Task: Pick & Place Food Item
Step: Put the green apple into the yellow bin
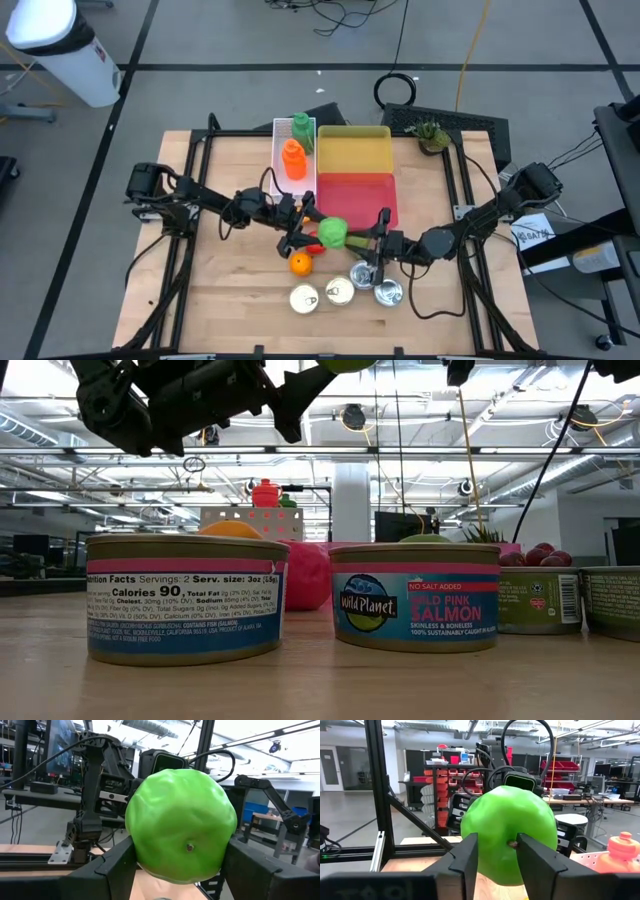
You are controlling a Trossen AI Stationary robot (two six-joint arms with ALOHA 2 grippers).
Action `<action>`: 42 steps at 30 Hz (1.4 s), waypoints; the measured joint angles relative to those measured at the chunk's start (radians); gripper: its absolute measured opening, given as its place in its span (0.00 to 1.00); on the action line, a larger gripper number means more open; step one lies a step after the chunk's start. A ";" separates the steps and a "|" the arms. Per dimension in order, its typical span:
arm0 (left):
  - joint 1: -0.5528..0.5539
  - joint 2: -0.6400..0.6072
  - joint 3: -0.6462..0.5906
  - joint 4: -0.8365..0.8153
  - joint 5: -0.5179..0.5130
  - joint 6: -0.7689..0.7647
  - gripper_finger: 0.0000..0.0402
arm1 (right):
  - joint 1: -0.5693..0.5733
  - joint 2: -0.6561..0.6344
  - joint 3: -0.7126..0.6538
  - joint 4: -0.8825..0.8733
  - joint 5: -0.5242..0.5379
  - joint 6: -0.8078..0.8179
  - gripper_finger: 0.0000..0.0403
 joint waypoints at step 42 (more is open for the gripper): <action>0.141 -0.033 0.001 -0.231 0.201 -0.199 0.94 | -0.047 -0.294 0.052 -0.398 0.190 -0.017 0.00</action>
